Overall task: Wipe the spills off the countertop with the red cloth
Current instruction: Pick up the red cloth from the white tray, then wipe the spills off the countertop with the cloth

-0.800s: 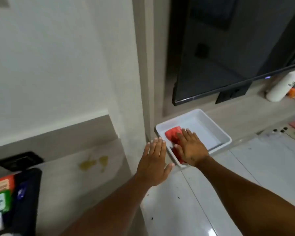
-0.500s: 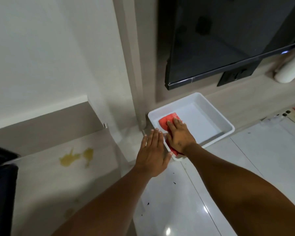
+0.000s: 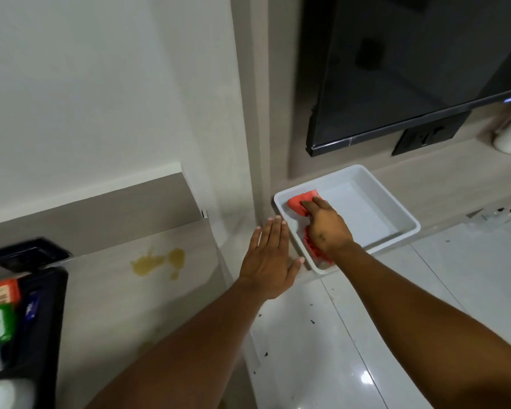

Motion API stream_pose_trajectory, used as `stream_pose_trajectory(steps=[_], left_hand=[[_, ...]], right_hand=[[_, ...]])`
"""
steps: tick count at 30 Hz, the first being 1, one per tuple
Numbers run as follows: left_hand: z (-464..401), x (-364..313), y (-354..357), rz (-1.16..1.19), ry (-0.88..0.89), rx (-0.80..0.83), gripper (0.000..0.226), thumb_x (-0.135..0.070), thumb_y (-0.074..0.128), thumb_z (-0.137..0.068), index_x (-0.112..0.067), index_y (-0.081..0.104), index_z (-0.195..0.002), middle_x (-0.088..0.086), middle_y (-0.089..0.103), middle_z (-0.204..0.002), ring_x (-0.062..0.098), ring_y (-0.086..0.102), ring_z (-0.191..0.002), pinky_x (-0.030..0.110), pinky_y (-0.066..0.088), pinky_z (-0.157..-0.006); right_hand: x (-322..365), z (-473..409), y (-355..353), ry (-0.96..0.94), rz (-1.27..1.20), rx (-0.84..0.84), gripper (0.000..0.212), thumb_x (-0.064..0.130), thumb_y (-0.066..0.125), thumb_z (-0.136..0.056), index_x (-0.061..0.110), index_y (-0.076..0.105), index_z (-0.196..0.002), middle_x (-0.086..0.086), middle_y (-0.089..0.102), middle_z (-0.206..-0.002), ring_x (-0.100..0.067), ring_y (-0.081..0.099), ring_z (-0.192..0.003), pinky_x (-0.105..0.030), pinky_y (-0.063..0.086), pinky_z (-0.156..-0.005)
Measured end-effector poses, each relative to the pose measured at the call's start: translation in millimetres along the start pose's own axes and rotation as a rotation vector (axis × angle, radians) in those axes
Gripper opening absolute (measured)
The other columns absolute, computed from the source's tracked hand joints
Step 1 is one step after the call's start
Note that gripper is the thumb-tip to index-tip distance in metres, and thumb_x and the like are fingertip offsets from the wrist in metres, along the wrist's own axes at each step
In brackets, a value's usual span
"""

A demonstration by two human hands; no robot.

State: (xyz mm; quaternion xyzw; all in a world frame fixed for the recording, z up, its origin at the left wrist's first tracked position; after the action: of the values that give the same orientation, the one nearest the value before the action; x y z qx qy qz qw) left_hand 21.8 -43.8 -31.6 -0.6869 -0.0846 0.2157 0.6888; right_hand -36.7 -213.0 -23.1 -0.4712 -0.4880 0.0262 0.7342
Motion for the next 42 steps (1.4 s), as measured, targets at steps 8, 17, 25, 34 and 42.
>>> stream_pose_trajectory(steps=[8, 17, 25, 34, 42], left_hand=[[100, 19, -38, 0.0, -0.082, -0.095, 0.078, -0.044, 0.044, -0.104, -0.004, 0.01, -0.162, 0.017, 0.012, -0.172, 0.032, 0.008, -0.16, 0.05, 0.008, -0.129], [356, 116, -3, 0.049, -0.318, -0.05, 0.081, -0.049, 0.029, -0.094, 0.008, 0.036, -0.152, 0.031, 0.037, -0.159, 0.047, 0.036, -0.148, 0.061, 0.028, -0.121], [423, 158, 40, 0.057, -0.333, 0.032, 0.092, -0.062, 0.022, -0.095, 0.007, 0.025, -0.157, 0.028, 0.025, -0.166, 0.041, 0.021, -0.156, 0.051, 0.017, -0.128], [423, 170, 52, 0.018, -0.345, 0.013, 0.099, -0.071, 0.032, -0.094, 0.004, 0.021, -0.158, 0.025, 0.022, -0.168, 0.039, 0.016, -0.157, 0.056, 0.016, -0.127], [418, 178, 51, 0.025, -0.322, 0.038, 0.106, -0.077, 0.029, -0.092, 0.001, 0.012, -0.161, 0.021, 0.009, -0.172, 0.034, 0.001, -0.16, 0.055, 0.006, -0.129]], right_hand=[[71, 119, 42, -0.13, 0.082, -0.08, 0.054, 0.018, 0.052, -0.1, 0.034, 0.032, -0.149, 0.002, 0.027, -0.161, -0.028, 0.028, -0.145, -0.041, 0.019, -0.116], [113, 317, 162, 0.002, -0.027, -0.008, 0.051, 0.016, 0.049, -0.099, 0.021, 0.039, -0.149, -0.006, 0.034, -0.158, -0.026, 0.034, -0.143, -0.036, 0.028, -0.114], [106, 360, 208, 0.036, 0.318, -0.007, 0.056, 0.038, 0.038, -0.101, 0.009, 0.034, -0.149, -0.014, 0.032, -0.158, -0.033, 0.026, -0.145, -0.04, 0.011, -0.12], [125, 313, 228, -0.141, 0.327, 0.059, 0.05, 0.044, 0.031, -0.104, 0.024, 0.034, -0.15, -0.008, 0.018, -0.162, -0.028, 0.003, -0.151, -0.039, 0.0, -0.121], [110, 280, 217, -0.1, 0.324, 0.028, 0.044, 0.028, 0.038, -0.104, 0.015, 0.041, -0.147, -0.014, 0.027, -0.16, -0.031, 0.009, -0.15, -0.048, 0.012, -0.122]])
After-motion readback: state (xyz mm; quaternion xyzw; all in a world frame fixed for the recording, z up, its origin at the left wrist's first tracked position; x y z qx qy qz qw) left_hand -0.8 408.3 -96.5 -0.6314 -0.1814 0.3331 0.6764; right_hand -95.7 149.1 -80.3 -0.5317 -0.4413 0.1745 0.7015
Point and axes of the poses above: each hand's wrist, its own z-axis away from the middle knuckle, its own y-axis out of the palm, x = y × z, the point moved 2 cm from there along -z, towards the middle knuckle
